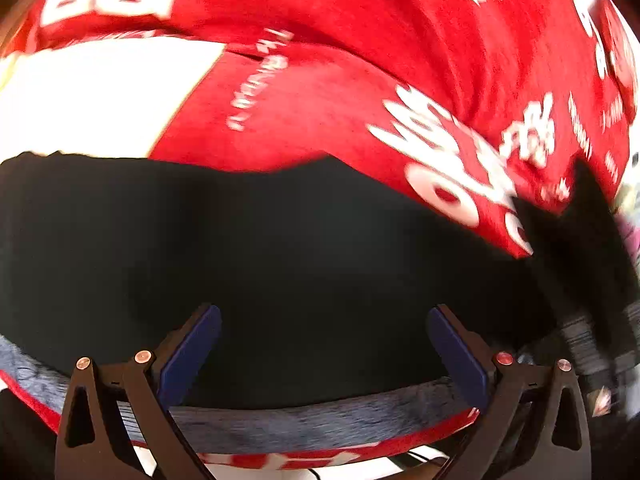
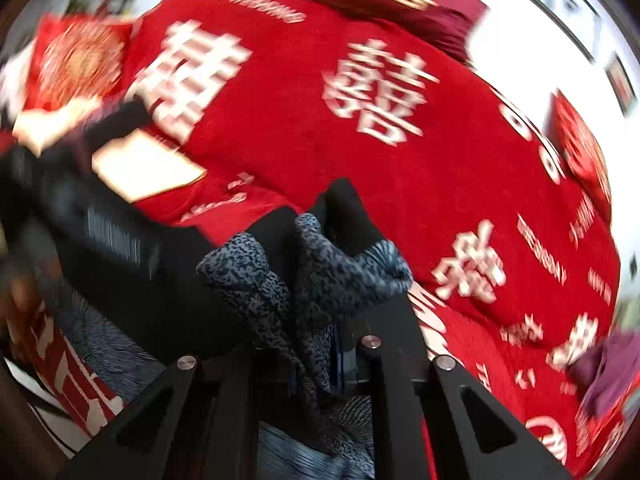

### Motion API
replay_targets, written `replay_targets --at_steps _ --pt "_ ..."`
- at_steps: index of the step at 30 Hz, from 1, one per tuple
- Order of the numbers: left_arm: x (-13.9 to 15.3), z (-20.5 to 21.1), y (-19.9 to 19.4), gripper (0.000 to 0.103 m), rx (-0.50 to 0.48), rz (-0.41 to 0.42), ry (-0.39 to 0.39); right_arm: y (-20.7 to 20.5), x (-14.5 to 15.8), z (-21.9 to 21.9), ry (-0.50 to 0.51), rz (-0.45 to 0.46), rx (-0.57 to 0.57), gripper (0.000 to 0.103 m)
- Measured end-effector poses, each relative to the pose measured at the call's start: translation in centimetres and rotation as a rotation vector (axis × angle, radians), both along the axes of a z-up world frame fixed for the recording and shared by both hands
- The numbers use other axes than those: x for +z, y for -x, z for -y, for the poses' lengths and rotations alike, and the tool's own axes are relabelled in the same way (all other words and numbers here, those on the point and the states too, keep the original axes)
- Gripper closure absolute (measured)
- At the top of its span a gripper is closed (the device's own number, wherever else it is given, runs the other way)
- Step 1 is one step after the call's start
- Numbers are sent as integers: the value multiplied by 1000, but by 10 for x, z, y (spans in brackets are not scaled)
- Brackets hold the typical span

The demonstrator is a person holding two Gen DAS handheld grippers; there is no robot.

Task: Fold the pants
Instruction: 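Press the folded end down with the right gripper while the left gripper holds the pants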

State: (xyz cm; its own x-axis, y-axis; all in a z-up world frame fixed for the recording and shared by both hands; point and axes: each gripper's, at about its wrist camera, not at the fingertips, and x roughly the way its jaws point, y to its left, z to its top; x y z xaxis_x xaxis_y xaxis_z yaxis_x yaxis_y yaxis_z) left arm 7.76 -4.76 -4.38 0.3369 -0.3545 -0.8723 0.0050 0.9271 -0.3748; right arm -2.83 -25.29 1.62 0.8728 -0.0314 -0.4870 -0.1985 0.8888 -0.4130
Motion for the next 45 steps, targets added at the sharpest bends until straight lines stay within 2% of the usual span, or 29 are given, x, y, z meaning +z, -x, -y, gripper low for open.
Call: replay_targets --at_steps 3,7,10,13,14,16,17,18,23,26,27,29,31,33,34,35,37,39,42,45 --pt "-5 -27 -2 0 39 -24 16 -6 -19 -42 67 -15 65 89" --pt "-18 -33 -2 0 45 -55 28 -6 -64 -91 224 -65 153 89" --pt "-25 -27 -2 0 20 -61 46 -13 -94 -99 277 -135 157 88" --pt "-27 -23 -4 0 5 -66 53 -10 -100 -99 293 -130 172 81" --pt "-26 -21 -6 0 3 -67 53 -9 -99 -97 292 -140 175 73" --pt "-21 -21 -6 0 6 -52 56 -8 -94 -96 317 -148 146 47" --pt "-18 -22 -6 0 7 -41 60 -6 -87 -92 309 -141 127 22" --pt "-14 -23 -6 0 11 -31 63 -2 -77 -86 270 -133 117 16" --pt "3 -17 -8 0 44 -3 73 24 -25 -32 -49 -151 72 15" --pt "22 13 -2 0 -50 30 75 39 -9 12 -190 -104 -33 15" --pt "28 23 0 0 -77 50 68 43 -7 29 -226 -83 -80 14" --pt "38 49 4 0 -145 80 64 44 -10 52 -300 -91 -98 14" --pt "38 68 6 0 -190 70 73 33 -28 71 -422 -200 -84 13" --pt "26 89 6 0 -236 31 61 19 -52 82 -527 -334 -81 13" --pt "20 94 6 0 -244 13 50 15 -68 85 -557 -390 -85 13" --pt "8 101 5 0 -251 -16 31 15 -75 87 -565 -401 -93 13" --pt "-12 107 4 0 -266 -43 -5 21 -75 89 -580 -373 -86 12" --pt "-11 116 11 0 -303 15 -58 26 -68 94 -615 -385 -61 12" --pt "-11 128 18 0 -336 36 -146 31 -56 111 -684 -341 -57 12" --pt "-13 129 22 0 -336 58 -166 29 -43 144 -784 -314 -69 12"
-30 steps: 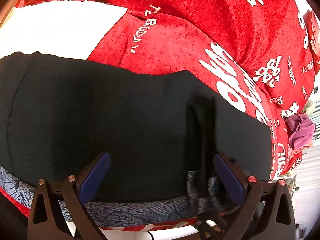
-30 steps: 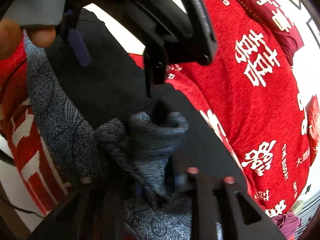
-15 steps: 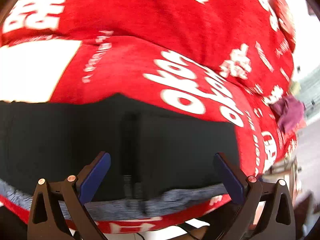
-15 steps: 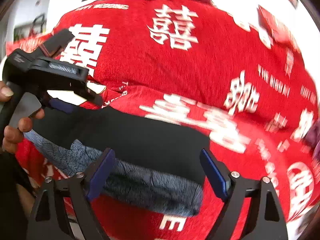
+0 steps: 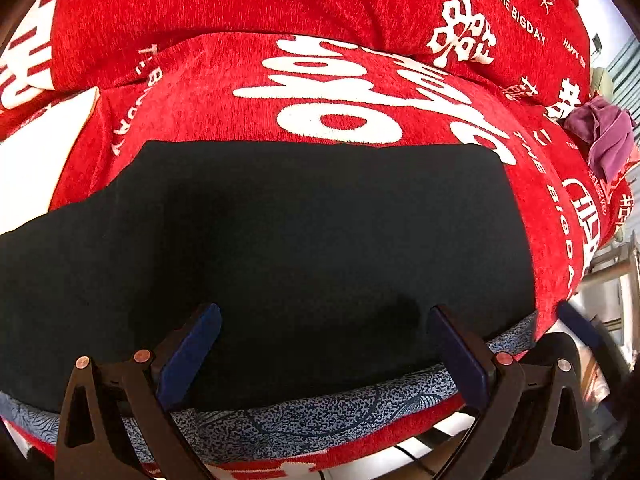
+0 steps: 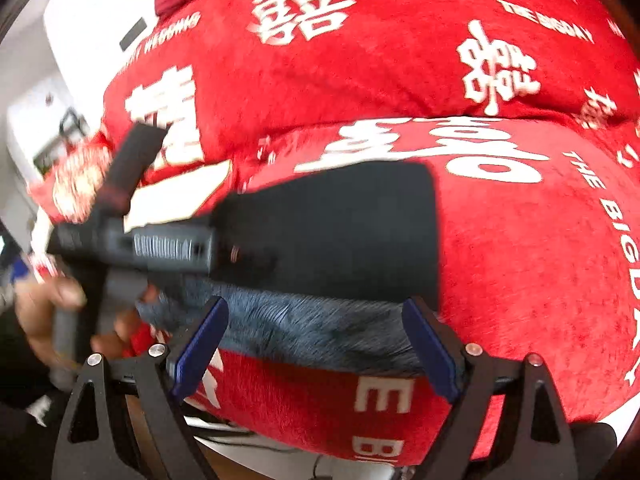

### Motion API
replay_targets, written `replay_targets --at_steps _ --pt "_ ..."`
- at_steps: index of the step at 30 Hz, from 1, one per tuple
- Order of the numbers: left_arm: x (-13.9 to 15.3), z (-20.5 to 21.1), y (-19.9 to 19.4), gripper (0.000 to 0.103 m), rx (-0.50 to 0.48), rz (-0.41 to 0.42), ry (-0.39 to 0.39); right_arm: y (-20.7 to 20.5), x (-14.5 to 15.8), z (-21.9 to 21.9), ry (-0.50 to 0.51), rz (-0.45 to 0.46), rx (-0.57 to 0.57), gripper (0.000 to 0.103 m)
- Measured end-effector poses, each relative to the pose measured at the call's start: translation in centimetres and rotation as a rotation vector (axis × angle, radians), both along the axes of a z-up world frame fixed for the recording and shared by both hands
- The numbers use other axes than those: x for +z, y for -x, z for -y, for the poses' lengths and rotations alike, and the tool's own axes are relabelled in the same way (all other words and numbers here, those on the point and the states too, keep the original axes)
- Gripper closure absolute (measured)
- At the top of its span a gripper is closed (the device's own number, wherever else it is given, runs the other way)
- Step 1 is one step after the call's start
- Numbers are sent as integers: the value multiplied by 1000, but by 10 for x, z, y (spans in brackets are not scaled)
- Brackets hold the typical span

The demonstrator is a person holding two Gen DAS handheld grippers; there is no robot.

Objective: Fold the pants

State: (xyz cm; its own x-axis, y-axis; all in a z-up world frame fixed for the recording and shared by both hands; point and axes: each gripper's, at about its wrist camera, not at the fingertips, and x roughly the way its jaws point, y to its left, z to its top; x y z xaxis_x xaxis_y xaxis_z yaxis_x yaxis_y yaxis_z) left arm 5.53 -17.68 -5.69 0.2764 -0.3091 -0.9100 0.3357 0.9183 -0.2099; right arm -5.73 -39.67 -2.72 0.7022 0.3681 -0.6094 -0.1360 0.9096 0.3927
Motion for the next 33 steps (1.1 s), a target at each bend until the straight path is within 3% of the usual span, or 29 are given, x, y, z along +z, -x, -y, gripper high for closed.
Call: replay_targets --at_steps 3,6,8,11,15,20,23,26,28,33 --pt "-1 2 3 0 -8 22 -22 -4 2 14 -106 27 8 11" --pt "-2 3 5 0 -22 36 -47 -24 -30 13 -175 -84 34 11" --pt "-1 3 5 0 -35 37 -50 -23 -37 16 -203 -71 33 11" --pt "11 -3 9 0 0 26 -13 -27 -24 13 -139 -93 44 10" --pt "11 -7 15 0 20 32 -21 -35 15 13 15 -11 24 10" --pt "2 0 21 0 3 65 -86 -78 35 11 -1 40 60 10" --pt "2 -4 19 0 14 59 -58 -112 23 5 -25 -15 61 10" --pt "2 -9 18 0 23 51 -6 -148 -19 6 -57 -191 32 10" --pt "2 -11 18 0 27 55 9 -153 -28 3 -69 -166 58 1" --pt "4 -10 20 0 9 62 2 -151 -18 -30 181 -185 97 0"
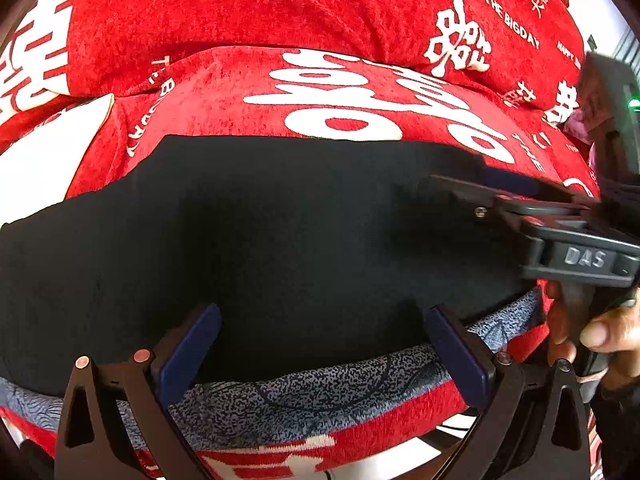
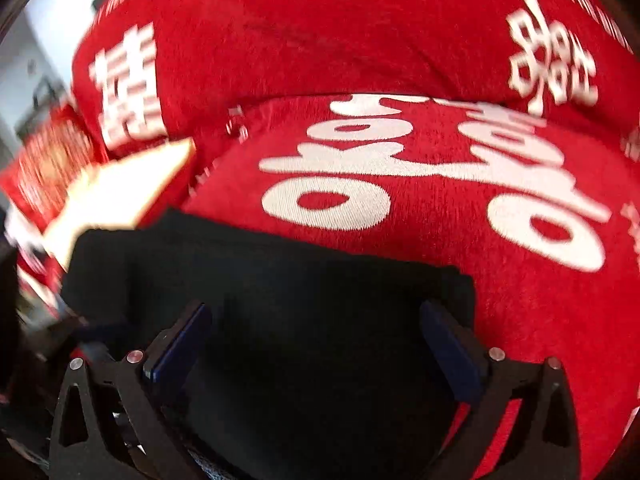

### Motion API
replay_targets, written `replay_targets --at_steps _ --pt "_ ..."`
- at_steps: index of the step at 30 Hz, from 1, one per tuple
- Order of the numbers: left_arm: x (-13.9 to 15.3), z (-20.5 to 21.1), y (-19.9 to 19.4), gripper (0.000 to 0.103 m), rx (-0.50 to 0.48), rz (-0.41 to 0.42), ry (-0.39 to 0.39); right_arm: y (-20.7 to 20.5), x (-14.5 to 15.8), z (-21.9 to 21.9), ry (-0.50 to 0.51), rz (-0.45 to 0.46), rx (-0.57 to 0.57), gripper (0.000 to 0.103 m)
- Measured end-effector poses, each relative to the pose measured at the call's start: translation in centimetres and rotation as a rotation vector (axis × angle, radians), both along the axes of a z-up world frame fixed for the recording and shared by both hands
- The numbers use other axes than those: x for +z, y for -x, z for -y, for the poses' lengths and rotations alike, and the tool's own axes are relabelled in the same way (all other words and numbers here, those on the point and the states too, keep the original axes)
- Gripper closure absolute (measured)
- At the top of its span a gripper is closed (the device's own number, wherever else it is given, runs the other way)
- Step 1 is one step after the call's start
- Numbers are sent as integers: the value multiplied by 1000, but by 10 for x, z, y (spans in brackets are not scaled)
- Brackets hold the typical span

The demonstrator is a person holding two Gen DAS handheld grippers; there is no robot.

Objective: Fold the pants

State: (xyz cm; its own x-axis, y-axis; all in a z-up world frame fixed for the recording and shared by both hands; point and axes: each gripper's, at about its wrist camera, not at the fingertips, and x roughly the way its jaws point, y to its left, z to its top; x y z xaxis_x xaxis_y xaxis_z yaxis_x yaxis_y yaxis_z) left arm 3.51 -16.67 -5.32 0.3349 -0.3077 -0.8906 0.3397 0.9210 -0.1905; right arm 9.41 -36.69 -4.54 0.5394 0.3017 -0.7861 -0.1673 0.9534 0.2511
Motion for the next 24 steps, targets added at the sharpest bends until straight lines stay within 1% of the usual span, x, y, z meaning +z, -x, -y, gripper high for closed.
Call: replay_targets --at_steps 3,4,5,6,7,8,9,10,12,13,14,15,16,17,18,19,20,22,24 --pt "5 -12 2 0 8 -25 68 19 10 1 0 30 -18 0" --pt "3 -17 2 0 16 -32 85 27 11 0 33 28 -32 0" --pt "2 -19 2 0 27 -28 76 36 10 -4 86 30 -37 0" --pt "-2 -20 1 0 49 -30 44 44 7 -10 135 34 -32 0" --pt "-13 -23 -3 0 71 -72 19 51 1 -16 201 33 -19 0" --pt "-26 -29 -6 0 90 -130 39 58 -8 -23 284 21 -10 0" --pt "-22 -33 -3 0 96 -96 67 64 -13 -26 324 18 -8 0" --pt "-15 -35 0 0 105 -76 72 74 -13 -25 301 33 -29 0" --pt "-3 -38 5 0 105 -56 99 81 -11 -20 279 3 -54 0" --pt "2 -38 7 0 102 -34 101 84 -7 -19 284 3 -66 0" --pt "4 -39 7 0 103 -16 79 87 -2 -18 292 19 -79 0" --pt "-2 -39 5 0 113 -20 36 90 2 -19 298 42 -91 0" --pt "-13 -41 -1 0 127 -58 -8 92 5 -20 297 67 -105 0" --pt "-26 -44 -4 0 138 -113 -27 91 4 -23 287 65 -95 0" --pt "-27 -49 -4 0 147 -98 11 89 -2 -28 287 36 -67 0" --pt "-23 -51 -3 0 151 -89 16 83 -13 -35 327 -26 -37 0" --pt "-18 -54 -2 0 160 -95 26 81 -11 -39 353 -16 -43 0" --pt "-9 -67 2 0 191 -78 86 81 5 -42 342 17 -51 0" --pt "-3 -82 5 0 227 -55 102 81 28 -48 311 95 -45 0"
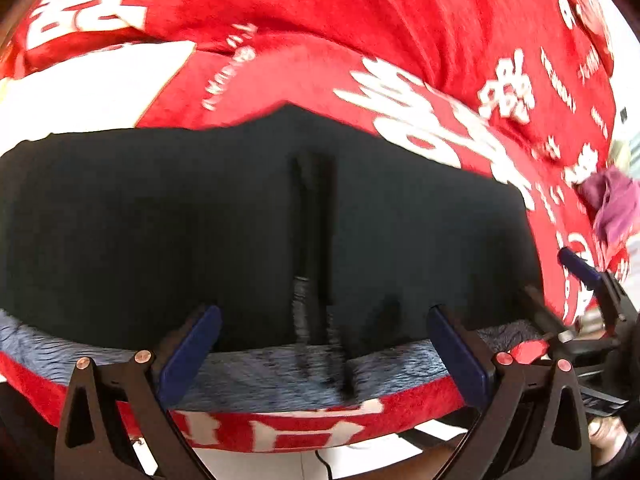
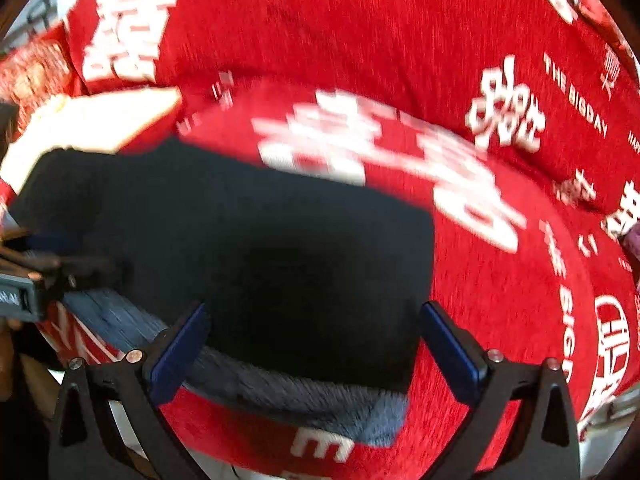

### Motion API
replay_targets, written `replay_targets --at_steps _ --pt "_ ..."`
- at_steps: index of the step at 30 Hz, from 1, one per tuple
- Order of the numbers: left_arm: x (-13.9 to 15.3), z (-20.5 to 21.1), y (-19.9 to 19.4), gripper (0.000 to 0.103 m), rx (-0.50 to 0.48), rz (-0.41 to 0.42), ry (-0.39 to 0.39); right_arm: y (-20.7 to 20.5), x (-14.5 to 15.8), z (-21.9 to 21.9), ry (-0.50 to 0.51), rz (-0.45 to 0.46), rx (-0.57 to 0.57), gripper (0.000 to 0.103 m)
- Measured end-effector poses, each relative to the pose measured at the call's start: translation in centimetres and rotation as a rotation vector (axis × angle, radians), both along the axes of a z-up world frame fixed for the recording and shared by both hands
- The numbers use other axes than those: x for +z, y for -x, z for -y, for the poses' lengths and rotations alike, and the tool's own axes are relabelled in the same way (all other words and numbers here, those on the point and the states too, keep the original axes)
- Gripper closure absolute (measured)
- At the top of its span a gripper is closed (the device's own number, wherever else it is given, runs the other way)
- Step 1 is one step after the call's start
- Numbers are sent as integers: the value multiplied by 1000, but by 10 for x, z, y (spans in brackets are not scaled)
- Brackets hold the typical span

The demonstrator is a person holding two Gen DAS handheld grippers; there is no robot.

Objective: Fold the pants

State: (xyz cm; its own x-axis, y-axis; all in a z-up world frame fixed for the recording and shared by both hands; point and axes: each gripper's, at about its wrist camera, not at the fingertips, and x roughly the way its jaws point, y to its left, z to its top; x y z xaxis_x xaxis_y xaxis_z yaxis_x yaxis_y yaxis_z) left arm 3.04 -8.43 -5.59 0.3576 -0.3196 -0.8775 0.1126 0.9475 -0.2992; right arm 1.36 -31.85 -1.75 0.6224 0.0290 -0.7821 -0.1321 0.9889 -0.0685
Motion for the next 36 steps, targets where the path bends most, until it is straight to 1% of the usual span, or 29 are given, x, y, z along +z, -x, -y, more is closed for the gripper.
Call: replay_targets --at_steps 2,4,5,7,9,10,11,12,13,14,15,16,17,18,19,20,21,22,23,24,25,27,28,30,31,33,35,36 --pt "-3 -20 1 0 44 0 -18 -6 14 -10 -31 45 29 0" --pt "-11 -40 1 0 100 -26 -18 -20 16 -28 -48 25 59 0" --pt "-17 -51 0 0 132 -47 -4 -30 14 -40 -61 14 84 0" --pt "-27 -64 -4 0 162 -78 33 -46 8 -62 -70 15 103 0" --pt "-28 -68 -1 0 155 -66 47 -68 -5 -84 -77 -5 98 0" --pt "-28 -67 0 0 147 -61 36 -81 -15 -92 -50 -36 74 0" --pt "-29 -65 1 0 135 -59 23 -96 -31 -100 2 -87 38 0" --pt "-30 -64 2 0 121 -59 13 -104 -41 -103 11 -95 23 0" --pt "-30 -64 3 0 115 -57 12 -105 -39 -103 -8 -61 10 0" --pt "-29 -64 4 0 115 -55 15 -110 -38 -102 -18 -67 1 0" --pt "-26 -68 6 0 122 -51 32 -112 -37 -102 -18 -92 3 0" --pt "-23 -76 13 0 129 -45 45 -110 -32 -100 -18 -104 1 0" --pt "-21 -81 15 0 140 -39 53 -102 -23 -97 -19 -87 -11 0" --pt "-21 -87 17 0 152 -36 56 -90 -12 -96 -26 -40 -8 0" --pt "-21 -95 17 0 174 -38 59 -81 -9 -93 -34 -16 0 0" --pt "-23 -99 16 0 188 -42 68 -73 -9 -93 -42 -16 9 0" --pt "-28 -103 15 0 199 -50 89 -69 -13 -93 -51 -35 23 0" --pt "-29 -104 14 0 204 -52 90 -65 -24 -98 -59 -87 52 0" --pt "-27 -104 15 0 206 -49 89 -64 -42 -105 -36 -149 83 0" --pt "-23 -104 16 0 212 -44 89 -59 -41 -105 -43 -93 88 0" --pt "-17 -107 19 0 230 -28 95 -59 -40 -103 -58 -78 86 0" --pt "-5 -123 24 0 276 11 111 -64 -37 -102 -73 -125 73 0" --pt "-1 -133 25 0 307 25 118 -64 -32 -102 -79 -122 68 0" --pt "2 -155 30 0 374 34 134 -59 -21 -105 -91 -84 84 0" --pt "0 -171 31 0 414 32 144 -56 -13 -109 -96 -58 108 0" --pt "-12 -187 29 0 449 0 133 -54 -3 -124 -105 -27 180 0" --pt "-40 -196 21 0 427 -87 80 -57 2 -146 -105 -28 280 0" --pt "-47 -193 20 0 401 -84 47 -60 3 -155 -100 -29 315 0"
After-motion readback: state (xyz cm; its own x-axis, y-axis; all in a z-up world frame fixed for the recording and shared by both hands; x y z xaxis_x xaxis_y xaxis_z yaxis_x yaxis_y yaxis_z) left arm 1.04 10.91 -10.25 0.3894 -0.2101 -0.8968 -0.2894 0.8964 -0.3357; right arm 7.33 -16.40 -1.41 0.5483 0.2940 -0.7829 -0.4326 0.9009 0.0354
